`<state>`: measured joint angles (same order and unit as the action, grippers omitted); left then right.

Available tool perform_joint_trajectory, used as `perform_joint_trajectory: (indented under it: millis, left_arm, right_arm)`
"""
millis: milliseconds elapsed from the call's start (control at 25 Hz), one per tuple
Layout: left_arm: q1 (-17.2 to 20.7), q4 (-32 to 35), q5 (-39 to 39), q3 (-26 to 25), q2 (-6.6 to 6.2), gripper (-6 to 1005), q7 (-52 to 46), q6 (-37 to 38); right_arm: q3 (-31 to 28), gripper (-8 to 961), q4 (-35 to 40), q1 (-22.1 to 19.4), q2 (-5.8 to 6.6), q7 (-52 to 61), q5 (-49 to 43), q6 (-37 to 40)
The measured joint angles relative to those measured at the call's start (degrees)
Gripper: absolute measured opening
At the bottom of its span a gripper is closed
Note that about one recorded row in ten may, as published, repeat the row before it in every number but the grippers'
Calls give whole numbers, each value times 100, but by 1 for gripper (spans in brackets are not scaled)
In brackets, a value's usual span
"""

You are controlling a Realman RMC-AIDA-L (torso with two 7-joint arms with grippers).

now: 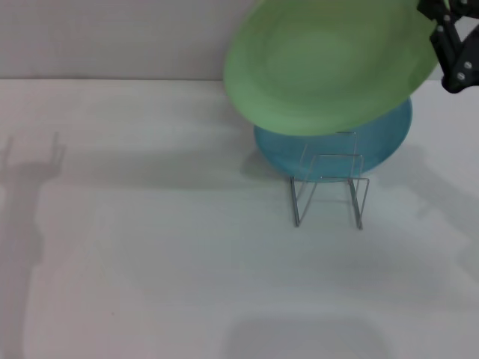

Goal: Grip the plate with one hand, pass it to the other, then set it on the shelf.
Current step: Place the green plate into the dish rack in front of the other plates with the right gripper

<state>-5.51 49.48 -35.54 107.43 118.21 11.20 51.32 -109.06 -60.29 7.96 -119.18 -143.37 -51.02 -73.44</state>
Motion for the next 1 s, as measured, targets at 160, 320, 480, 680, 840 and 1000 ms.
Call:
perform_joint_trajectory:
  millis: [160,320,480,680,840,1000]
  left_arm:
    - [-2,-14,3,20,2,788,-4,-39]
    - [-8,-26,4,75,0,788,-5,-52]
    - [-16,-61,3,101,4,788,-7,-53]
    - [-23,-85,3,140,8,788,-10,-53]
    - [-22,-94,3,160,9,788,-12,-53]
    - [-20,-102,2,193,7,788,-13,-52]
  right_arm:
    - [-88,37,159,-17,0,-243,-10,-136]
    - [-156,37,281,-40,2,-340,-34,-172]
    - [-197,37,520,-28,9,-558,-44,-227]
    - [-249,37,789,12,9,-617,-44,-244]
    - [-252,38,936,21,14,-682,-44,-246]
    - [-230,38,1063,14,8,-835,-58,-264]
